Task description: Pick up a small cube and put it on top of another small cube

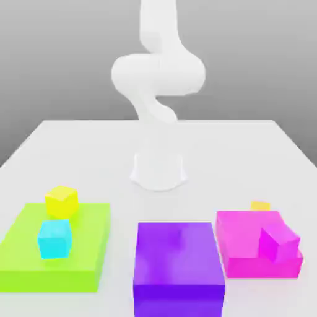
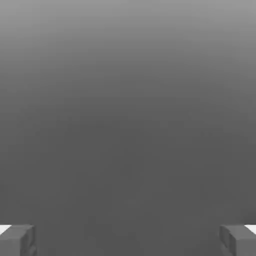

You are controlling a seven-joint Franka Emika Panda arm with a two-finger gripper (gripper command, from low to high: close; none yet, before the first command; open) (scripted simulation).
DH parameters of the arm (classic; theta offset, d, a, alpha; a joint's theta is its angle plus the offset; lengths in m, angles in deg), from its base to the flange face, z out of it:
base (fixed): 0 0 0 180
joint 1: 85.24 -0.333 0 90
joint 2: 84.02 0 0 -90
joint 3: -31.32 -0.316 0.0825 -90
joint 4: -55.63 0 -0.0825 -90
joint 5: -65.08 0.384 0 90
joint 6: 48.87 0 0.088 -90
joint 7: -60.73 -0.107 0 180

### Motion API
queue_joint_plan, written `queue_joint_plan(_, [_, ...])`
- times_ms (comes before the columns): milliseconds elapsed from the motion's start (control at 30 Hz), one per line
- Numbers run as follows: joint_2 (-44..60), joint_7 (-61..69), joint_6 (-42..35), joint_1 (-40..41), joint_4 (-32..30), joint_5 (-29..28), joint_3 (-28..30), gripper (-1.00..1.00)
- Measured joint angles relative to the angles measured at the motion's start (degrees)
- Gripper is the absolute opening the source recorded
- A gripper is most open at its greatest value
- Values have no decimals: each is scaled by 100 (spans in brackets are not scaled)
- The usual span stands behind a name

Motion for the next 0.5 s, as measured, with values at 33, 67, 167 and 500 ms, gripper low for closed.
queue_joint_plan(33, [182,-258,138,0,-143,23,-223,0])
queue_joint_plan(67, [355,-508,270,-5,-280,38,-429,0])
queue_joint_plan(167, [859,-1231,651,-25,-676,82,-1018,0])
queue_joint_plan(500, [2531,-3629,1906,-167,-1980,191,-2829,0])
